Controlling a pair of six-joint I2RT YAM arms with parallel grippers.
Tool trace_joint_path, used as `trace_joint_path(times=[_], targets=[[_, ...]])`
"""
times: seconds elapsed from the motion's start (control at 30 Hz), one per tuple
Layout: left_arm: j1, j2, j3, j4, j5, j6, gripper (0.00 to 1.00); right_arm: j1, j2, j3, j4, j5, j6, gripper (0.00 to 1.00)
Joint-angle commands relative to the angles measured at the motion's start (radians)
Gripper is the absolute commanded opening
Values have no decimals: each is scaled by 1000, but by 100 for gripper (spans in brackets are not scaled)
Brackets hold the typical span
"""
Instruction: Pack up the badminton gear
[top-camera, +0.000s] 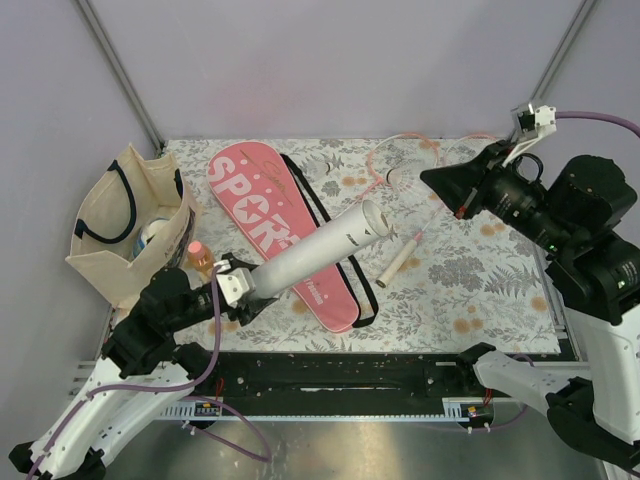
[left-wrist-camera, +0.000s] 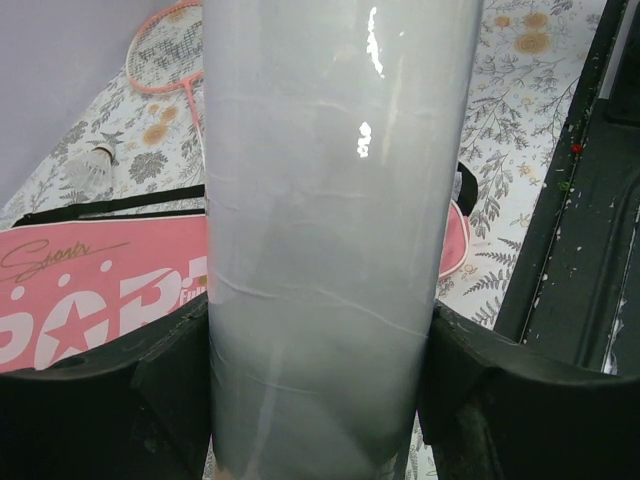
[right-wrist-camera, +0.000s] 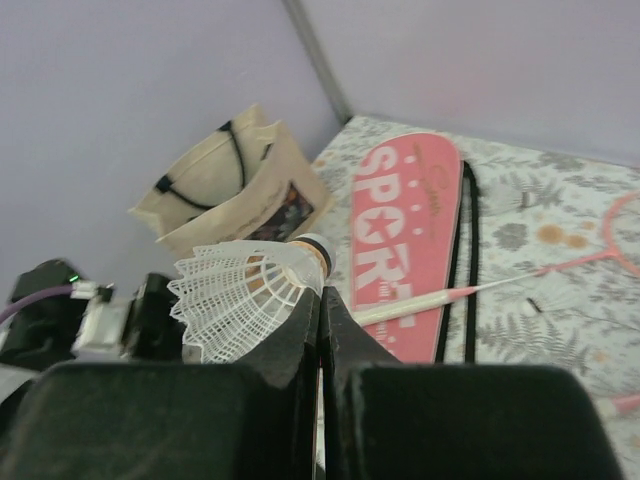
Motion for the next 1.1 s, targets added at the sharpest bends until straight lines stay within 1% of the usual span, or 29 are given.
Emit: trace_joint_path(times=[0.0, 0.1, 0.23, 0.3, 0.37, 0.53, 0.63, 0.83, 1.07], targets=[[-2, -12, 4, 103, 18, 52, 50, -9, 6, 61, -58, -286, 96, 0], [-2, -12, 10, 120, 37, 40, 50, -9, -11, 43, -67, -349, 115, 0], [-1, -27, -5, 164, 70, 15, 50, -9, -33, 12, -110, -336, 93, 0], [-2, -38, -16, 178, 84, 15, 50, -9, -36, -2, -107, -369, 92, 0], [-2, -42, -22, 182, 95, 26, 50, -9, -30, -11, -96, -441, 95, 0], [-2, -27, -20, 181, 129, 69, 50, -9, 2, -37, -69, -564, 96, 0], [-2, -12, -5, 181, 135, 86, 50, -9, 15, -65, -49, -593, 101, 0], [-2, 17, 4, 181, 166, 118, 49, -9, 42, -137, 39, -609, 156, 0], [-1, 45, 0, 215, 158, 106, 49, -9, 47, -214, 60, -538, 156, 0]])
